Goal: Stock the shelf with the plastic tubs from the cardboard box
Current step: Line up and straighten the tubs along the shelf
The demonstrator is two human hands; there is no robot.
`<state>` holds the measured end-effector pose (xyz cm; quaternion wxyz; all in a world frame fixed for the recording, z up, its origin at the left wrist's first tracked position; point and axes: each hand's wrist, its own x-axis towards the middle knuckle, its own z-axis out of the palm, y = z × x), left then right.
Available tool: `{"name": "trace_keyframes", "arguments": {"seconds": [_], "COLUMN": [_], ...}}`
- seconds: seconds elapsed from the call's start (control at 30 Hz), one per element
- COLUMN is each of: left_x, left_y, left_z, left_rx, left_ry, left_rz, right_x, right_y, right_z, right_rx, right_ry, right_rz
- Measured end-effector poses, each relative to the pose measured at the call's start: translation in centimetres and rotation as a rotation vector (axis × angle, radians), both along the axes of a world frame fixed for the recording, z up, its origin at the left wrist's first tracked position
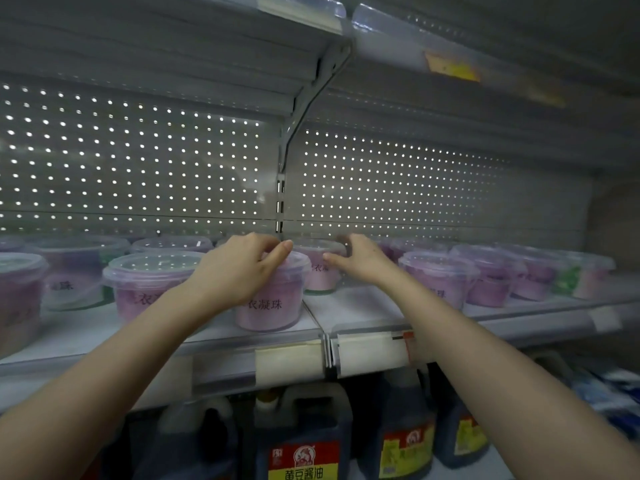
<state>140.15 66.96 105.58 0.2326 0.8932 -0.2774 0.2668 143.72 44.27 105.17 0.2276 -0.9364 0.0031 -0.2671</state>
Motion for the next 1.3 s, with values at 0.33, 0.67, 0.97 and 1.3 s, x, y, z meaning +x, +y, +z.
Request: {"name": "trace_keyframes", "arguments": {"seconds": [0.33, 0.67, 0.97, 1.3], "left_x": [-1.9, -1.8, 1.2, 4.0], "left_y": [-4.0, -10.9, -13.8, -14.8], "left_z": [0.4, -0.1, -0.5, -1.7], "left_rx": [0.037, 0.086, 0.114, 0.151], "left_ry": [-0.138, -0.184, -0.102, -0.050], "left_rz": [-0.043, -0.040, 0.091, 0.150], "right_x": [-3.3, -1.1, 4.5, 9.2], "right_y": [-7.0, -13.4, -14.9, -15.7], "right_z": [4.1, 5.2, 7.2, 7.1], "right_rx": [0.039, -0.069, -0.308, -0.402], "right_ry": [-0.070, 0.076, 0.292, 0.623], "right_rz": [-0.129, -0.047, 0.000, -0.042]}}
